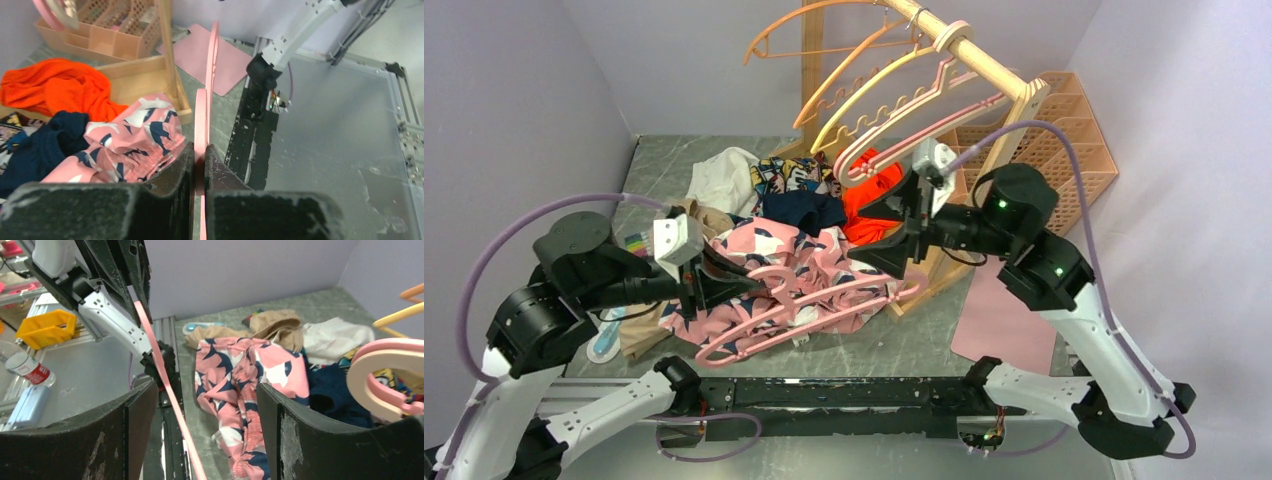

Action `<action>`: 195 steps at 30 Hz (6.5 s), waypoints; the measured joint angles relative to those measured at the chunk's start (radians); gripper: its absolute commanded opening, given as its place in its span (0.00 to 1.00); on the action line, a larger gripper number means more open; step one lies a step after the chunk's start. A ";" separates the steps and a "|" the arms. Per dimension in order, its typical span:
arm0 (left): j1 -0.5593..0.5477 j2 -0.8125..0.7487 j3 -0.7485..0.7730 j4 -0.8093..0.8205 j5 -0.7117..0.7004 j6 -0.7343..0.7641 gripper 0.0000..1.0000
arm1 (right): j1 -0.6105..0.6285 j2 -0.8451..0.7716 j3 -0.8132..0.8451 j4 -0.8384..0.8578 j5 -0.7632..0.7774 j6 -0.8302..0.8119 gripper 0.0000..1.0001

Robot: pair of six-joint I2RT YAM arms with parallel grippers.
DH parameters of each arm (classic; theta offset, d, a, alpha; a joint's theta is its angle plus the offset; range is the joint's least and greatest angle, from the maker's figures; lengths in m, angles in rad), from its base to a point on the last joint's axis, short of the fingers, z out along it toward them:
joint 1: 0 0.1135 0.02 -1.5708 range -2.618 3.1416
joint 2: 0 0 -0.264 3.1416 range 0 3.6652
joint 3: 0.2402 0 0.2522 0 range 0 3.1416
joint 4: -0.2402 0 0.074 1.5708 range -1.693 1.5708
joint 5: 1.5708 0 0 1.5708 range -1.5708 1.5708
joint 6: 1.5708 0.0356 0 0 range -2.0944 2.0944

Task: Place the shorts on the hanger
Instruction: Pick up the hanger from the clothesline, then pick up the shorts from the center of the board, then hang the shorts on the hanger.

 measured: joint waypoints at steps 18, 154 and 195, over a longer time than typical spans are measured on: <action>0.000 0.084 -0.104 0.058 0.149 0.053 0.07 | 0.200 0.123 -0.116 -0.093 0.013 -0.040 0.71; 0.080 0.205 -0.445 0.190 -0.811 -0.410 0.07 | 0.424 -0.005 -0.442 0.024 0.974 0.051 0.00; 0.085 0.212 0.021 0.058 -0.324 -0.441 0.46 | 0.423 0.243 -0.558 1.001 0.639 0.138 0.00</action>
